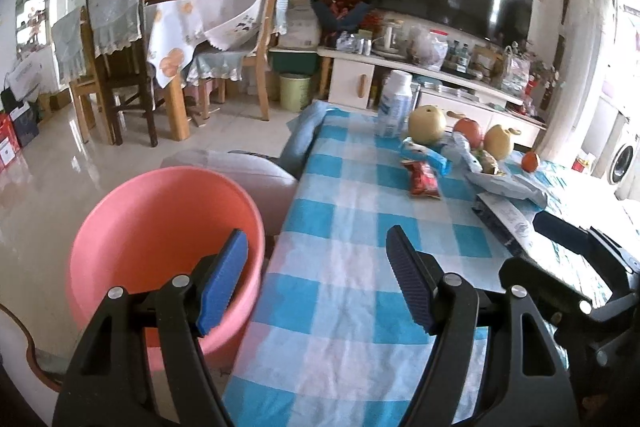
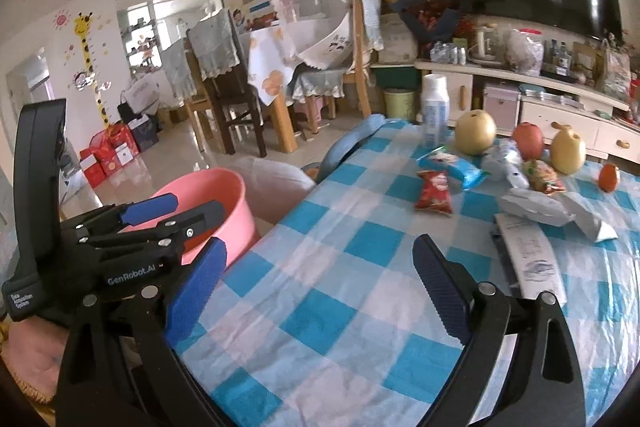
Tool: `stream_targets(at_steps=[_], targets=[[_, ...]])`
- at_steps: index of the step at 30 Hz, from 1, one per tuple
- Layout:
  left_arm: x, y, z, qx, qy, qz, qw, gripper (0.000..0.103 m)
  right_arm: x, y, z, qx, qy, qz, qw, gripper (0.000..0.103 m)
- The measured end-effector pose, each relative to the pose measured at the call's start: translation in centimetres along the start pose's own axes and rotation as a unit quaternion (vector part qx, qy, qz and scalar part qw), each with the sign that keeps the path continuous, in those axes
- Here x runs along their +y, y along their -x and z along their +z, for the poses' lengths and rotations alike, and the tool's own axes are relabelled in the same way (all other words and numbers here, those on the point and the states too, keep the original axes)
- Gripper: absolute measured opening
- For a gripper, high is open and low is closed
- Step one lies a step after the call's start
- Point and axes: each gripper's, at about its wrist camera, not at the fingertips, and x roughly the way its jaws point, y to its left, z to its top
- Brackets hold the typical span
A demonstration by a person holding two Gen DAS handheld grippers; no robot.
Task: Collect trash
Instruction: 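Move both open tools back toward the remaining items on the table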
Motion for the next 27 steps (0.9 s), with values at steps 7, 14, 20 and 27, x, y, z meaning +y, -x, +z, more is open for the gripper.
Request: stream_targets(at_steps=[7, 14, 20, 27], targets=[[-3.1, 0.1, 0.0, 0.004, -0.025, -0.012, 0.9996, 0.074, -3.4, 2.0, -0.1, -0.011, -0.032, -0.010, 0.999, 0.093], [-6.8, -0.1, -0.1, 0.010, -0.059, -0.022, 0.9980, 0.075, -7.2, 3.8, -0.1, -0.023, -0.065, -0.019, 0.997, 0.093], [-10.0, -0.4, -0.3, 0.015, -0.084, -0.027, 0.9960, 0.079, -11.5, 5.7, 0.2, -0.034, -0.109, -0.032, 0.993, 0.093], [-15.1, -1.5, 0.2, 0.026, -0.122, -0.058, 0.9905, 0.080, -19.2, 7.1, -0.2, -0.023, -0.185, -0.059, 0.981, 0.093]])
